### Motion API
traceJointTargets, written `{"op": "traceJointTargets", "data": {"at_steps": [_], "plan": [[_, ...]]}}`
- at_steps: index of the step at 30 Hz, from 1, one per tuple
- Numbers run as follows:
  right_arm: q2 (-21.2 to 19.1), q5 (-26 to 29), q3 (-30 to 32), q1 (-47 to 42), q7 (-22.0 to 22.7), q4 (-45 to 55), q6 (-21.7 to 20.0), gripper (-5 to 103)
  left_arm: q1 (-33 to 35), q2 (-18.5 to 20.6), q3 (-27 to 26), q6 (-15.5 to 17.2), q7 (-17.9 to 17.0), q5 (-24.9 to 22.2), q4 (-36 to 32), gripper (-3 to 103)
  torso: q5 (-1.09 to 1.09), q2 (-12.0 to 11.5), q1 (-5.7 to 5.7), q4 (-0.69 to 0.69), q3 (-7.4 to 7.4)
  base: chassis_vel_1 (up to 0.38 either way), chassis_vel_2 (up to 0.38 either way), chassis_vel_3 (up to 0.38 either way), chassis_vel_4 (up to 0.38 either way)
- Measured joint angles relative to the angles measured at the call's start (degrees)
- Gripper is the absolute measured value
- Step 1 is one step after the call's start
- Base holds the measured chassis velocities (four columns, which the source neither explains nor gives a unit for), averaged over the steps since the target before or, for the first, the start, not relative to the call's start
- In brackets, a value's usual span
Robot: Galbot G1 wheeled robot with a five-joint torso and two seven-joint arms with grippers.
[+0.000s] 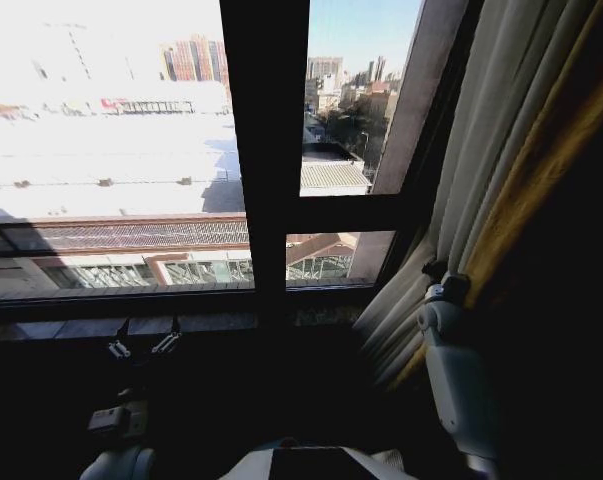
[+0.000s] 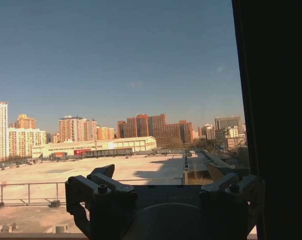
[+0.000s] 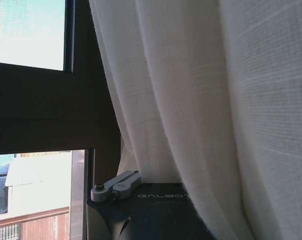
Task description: Open the curtains by pulling them apart, changing their state from closed to fully open.
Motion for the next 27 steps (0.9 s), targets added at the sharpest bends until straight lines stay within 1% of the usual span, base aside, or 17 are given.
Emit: {"op": "traceJointTargets", "data": {"at_steps": [1,2,4,5,8,9,10,12,13,15,16,18,19,20,21,25,27], "plan": [[0.0,-0.6,-0.4,-0.9,-0.9,1.2,-0.4,-1,-0.1,-0.1,0.0,0.0,0.0,0.0,-0.1,100,0.01,0.0,0.0,-0.01,0.0,0.0,0.0,0.0,0.0],[0.0,-0.8,-1.0,-2.0,-1.8,2.7,-0.8,4,-0.2,-0.2,0.0,0.0,0.0,0.0,-0.2,100,0.01,0.0,0.0,-0.02,0.0,0.0,0.0,0.0,0.0],[0.0,-0.8,-1.6,-3.0,-2.4,4.2,-1.0,4,-0.2,-0.2,0.0,0.1,0.0,0.0,-0.3,100,0.04,0.0,0.0,-0.03,0.01,0.0,0.0,0.0,0.0],[0.0,-0.8,-2.8,-4.6,-3.1,6.7,-1.3,15,-0.2,-0.2,0.0,0.2,0.0,0.0,-0.5,100,0.03,0.0,0.01,-0.02,0.01,0.0,0.0,0.0,0.0],[0.0,-0.8,-3.5,-5.3,-3.4,8.0,-1.5,15,-0.3,-0.2,0.0,0.2,0.0,0.0,-0.6,100,0.02,0.0,0.0,-0.02,0.01,0.0,0.0,0.0,0.0],[0.0,-0.8,-4.2,-6.2,-3.8,9.4,-1.8,20,-0.3,-0.1,0.1,0.3,0.0,0.0,-0.7,100,0.01,0.0,0.01,-0.01,0.01,0.0,0.0,0.0,0.0],[0.2,-0.3,-7.2,-10.7,-4.4,14.2,-2.6,36,-0.4,-0.1,0.1,0.6,0.0,0.0,-0.9,100,-0.02,0.0,0.0,-0.01,0.0,0.0,0.0,0.0,0.0],[0.8,0.1,-9.1,-13.7,-4.5,16.6,-2.7,47,-0.4,-0.2,0.1,0.7,0.0,0.0,-0.9,100,0.0,0.0,0.0,-0.01,0.0,0.0,0.0,0.0,0.0],[0.8,0.1,-9.1,-13.7,-4.5,16.6,-2.7,47,-0.4,-0.2,0.1,0.7,0.0,0.0,-0.9,100,0.0,0.0,0.0,-0.01,0.0,0.0,0.0,0.0,0.0],[1.6,-0.8,-11.0,-16.3,-4.6,18.5,-2.5,58,-0.4,-0.1,0.0,0.7,0.0,0.0,-0.9,100,0.01,0.0,0.0,-0.02,0.0,0.0,0.0,0.0,0.0],[1.6,-0.8,-11.0,-16.3,-4.6,18.5,-2.5,58,-0.4,-0.1,0.0,0.7,0.0,0.0,-0.9,100,0.01,0.0,0.0,-0.02,0.0,0.0,0.0,0.0,0.0],[2.1,-1.8,-12.2,-17.1,-4.6,19.4,-2.2,69,-0.3,0.0,-0.1,0.7,0.0,0.0,-1.0,100,0.0,0.0,0.0,-0.01,0.0,0.0,0.0,0.0,0.0],[2.2,-2.3,-12.5,-17.2,-4.7,19.7,-2.1,69,-0.3,0.0,-0.1,0.7,0.0,0.0,-1.1,100,0.0,0.0,0.0,0.0,0.0,0.0,0.0,0.0,0.0],[2.3,-3.2,-12.8,-17.3,-4.9,20.2,-2.0,74,-0.3,0.0,-0.2,0.7,0.0,0.0,-1.2,100,0.0,0.0,0.0,0.0,0.0,0.0,0.0,0.0,0.0],[2.3,-3.2,-12.8,-17.3,-4.9,20.2,-2.0,74,-0.3,0.0,-0.2,0.7,0.0,0.0,-1.2,100,0.0,0.0,0.0,0.0,0.0,0.0,0.0,0.0,0.0],[2.9,-6.6,-13.2,-17.3,-6.5,20.8,-1.0,95,-0.3,0.1,-0.3,0.7,0.0,-0.2,-1.6,100,0.01,0.0,0.0,-0.01,0.0,0.0,0.0,0.0,0.0],[3.0,-6.8,-13.4,-17.3,-6.6,21.1,-0.9,99,-0.2,0.1,-0.3,0.7,0.0,-0.2,-1.7,100,0.01,0.0,0.0,0.0,0.0,0.0,0.0,0.0,0.0]]}}
